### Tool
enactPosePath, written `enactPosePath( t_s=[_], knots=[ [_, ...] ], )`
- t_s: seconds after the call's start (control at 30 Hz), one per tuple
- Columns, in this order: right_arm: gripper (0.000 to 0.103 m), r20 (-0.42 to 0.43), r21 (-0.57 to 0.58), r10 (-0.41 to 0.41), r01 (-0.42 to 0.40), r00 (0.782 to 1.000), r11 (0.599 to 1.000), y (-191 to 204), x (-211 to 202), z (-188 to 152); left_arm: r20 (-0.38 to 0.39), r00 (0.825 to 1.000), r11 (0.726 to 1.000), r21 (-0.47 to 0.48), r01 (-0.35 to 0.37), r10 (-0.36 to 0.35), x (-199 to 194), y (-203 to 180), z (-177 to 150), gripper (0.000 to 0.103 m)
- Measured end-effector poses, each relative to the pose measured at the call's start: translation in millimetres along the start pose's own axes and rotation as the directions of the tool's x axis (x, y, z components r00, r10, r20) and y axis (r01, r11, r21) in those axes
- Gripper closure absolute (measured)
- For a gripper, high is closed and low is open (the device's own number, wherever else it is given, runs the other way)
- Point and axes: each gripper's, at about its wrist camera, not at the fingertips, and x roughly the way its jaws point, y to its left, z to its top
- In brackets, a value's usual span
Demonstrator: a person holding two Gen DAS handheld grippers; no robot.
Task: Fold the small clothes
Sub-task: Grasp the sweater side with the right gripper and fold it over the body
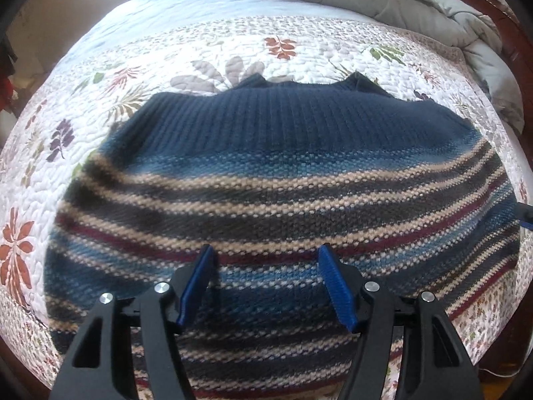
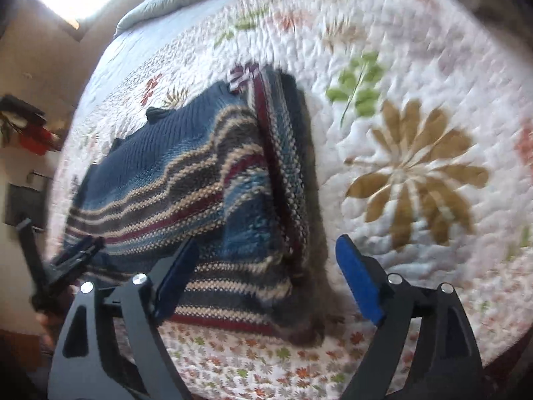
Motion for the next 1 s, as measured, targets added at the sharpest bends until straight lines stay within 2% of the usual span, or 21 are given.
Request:
enactPosePath(
  t_s=[0.13,0.27,0.33,0.37,0.4,0.43,0.47,0.53,0.63,0.77,0.9,1.0],
  knots=[
    [0.018,-0.049,0.063,0.056,-0.053,0.997,0.997,-20,23,3,-0.005,1.0,1.0,0.001,0.012,-0.012,5,3,-1,0.033],
    [0.021,-0.037,0.031,0.06,-0.059,0.997,0.998,-21,28,-1,-0.014,1.0,1.0,-0.007,0.025,-0.025,10,6,-2,0.03],
    [0.036,-0.031,-0.025,0.013,-0.013,0.999,1.0,-13,28,-3,-0.019,1.0,1.0,0.0,0.022,-0.022,13,5,-1,0.03],
    [0.043,-0.03,-0.037,0.019,-0.02,0.999,0.999,-11,28,-3,-0.02,1.0,1.0,-0.002,0.022,-0.022,14,4,0,0.029],
    [0.067,-0.04,-0.034,0.064,-0.066,0.997,0.997,-10,26,-3,-0.02,1.0,1.0,-0.006,0.024,-0.024,14,5,0,0.029],
    [0.072,-0.052,-0.021,0.109,-0.111,0.993,0.994,-9,27,-4,-0.019,0.999,1.0,-0.009,0.027,-0.027,14,5,-1,0.029],
    [0.073,-0.062,0.002,0.147,-0.147,0.987,0.989,-8,26,-3,-0.017,0.999,1.0,-0.01,0.029,-0.029,14,5,-1,0.029],
    [0.076,-0.051,-0.022,0.115,-0.116,0.992,0.993,2,22,-4,-0.014,0.999,0.999,-0.004,0.035,-0.035,13,6,-1,0.029],
    [0.077,-0.002,-0.023,0.133,-0.133,0.991,0.991,16,2,-4,-0.019,0.999,0.999,-0.003,0.051,-0.051,5,10,-3,0.029],
    [0.077,0.082,-0.126,0.126,-0.115,0.989,0.985,72,-37,-5,-0.001,0.998,0.998,-0.023,0.06,-0.06,-18,27,-12,0.029],
    [0.078,0.11,-0.251,0.11,-0.079,0.988,0.965,143,-56,-8,0.027,0.996,0.994,-0.073,0.085,-0.083,-41,54,-23,0.029],
    [0.078,0.103,-0.338,0.115,-0.074,0.988,0.938,200,-54,-12,0.046,0.995,0.99,-0.106,0.092,-0.088,-54,76,-30,0.029]
  ],
)
